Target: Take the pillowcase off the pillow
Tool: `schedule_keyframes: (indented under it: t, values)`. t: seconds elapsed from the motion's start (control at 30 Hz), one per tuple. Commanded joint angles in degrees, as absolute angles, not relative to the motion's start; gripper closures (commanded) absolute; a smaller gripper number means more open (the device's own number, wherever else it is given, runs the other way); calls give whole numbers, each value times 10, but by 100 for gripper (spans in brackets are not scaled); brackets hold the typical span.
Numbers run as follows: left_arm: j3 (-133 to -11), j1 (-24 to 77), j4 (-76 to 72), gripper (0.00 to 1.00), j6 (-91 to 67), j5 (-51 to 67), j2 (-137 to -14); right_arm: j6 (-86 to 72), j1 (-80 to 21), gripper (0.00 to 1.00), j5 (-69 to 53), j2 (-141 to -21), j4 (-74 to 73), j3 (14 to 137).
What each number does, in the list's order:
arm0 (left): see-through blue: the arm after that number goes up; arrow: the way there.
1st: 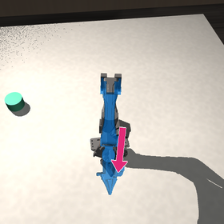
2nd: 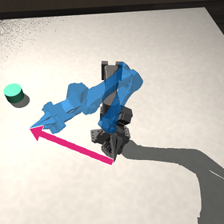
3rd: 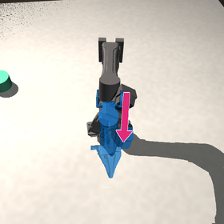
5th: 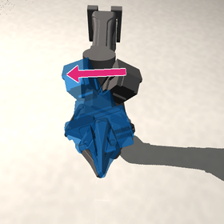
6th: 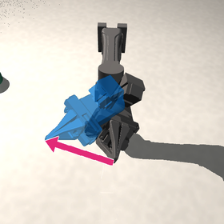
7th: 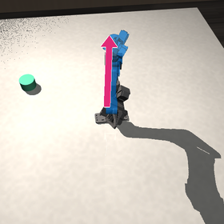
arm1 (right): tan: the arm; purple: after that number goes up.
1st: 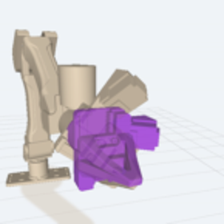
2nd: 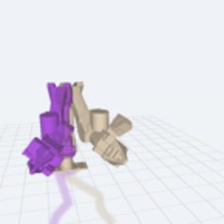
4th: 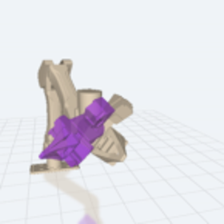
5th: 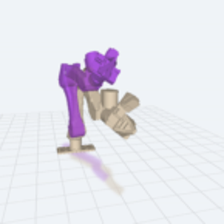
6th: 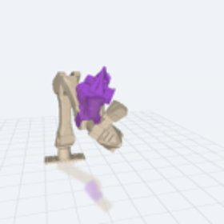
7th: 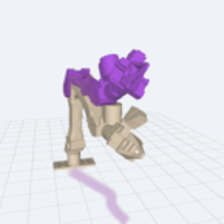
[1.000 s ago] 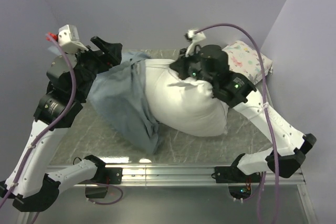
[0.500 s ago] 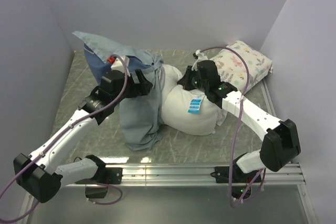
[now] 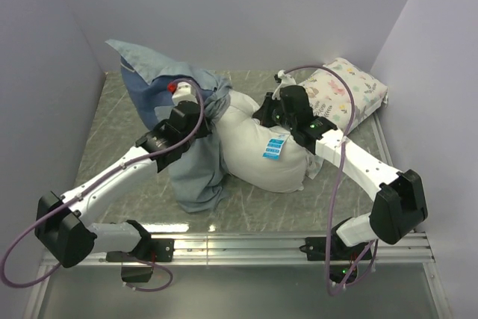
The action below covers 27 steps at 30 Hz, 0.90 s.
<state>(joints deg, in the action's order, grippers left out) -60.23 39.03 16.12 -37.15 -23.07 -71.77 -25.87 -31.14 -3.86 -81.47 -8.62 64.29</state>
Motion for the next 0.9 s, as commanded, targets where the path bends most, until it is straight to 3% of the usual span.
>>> schedule_keyframes:
  t: [0.0,0.2,0.27,0.5,0.57,0.6,0.67,0.7,0.8,0.87]
  values:
    - [-617,336,227,99,-402,-361,-697,-234,-310,100,-4,-800,-144,649]
    - [-598,173,229,100,-444,-368,-631,-236,-271,100,-22,-759,-157,654]
    - [-588,107,222,100,-455,-319,-627,-242,-255,100,-40,-748,-159,657]
    - [-580,94,182,100,-450,-258,-691,-231,-252,100,-76,-751,-173,686]
    - [-567,122,164,99,-446,-265,-698,-213,-255,91,-90,-752,-185,704]
    - [-564,142,162,99,-445,-274,-700,-209,-257,74,-87,-750,-190,711]
    - [-566,157,162,99,-446,-276,-711,-194,-269,54,-73,-734,-198,729]
    - [-567,171,164,99,-446,-280,-715,-191,-272,38,-56,-727,-199,736]
    - [-572,200,167,99,-446,-297,-720,-159,-313,24,-28,-712,-210,773]
    - [-577,212,169,99,-446,-303,-719,-122,-370,21,30,-711,-227,807]
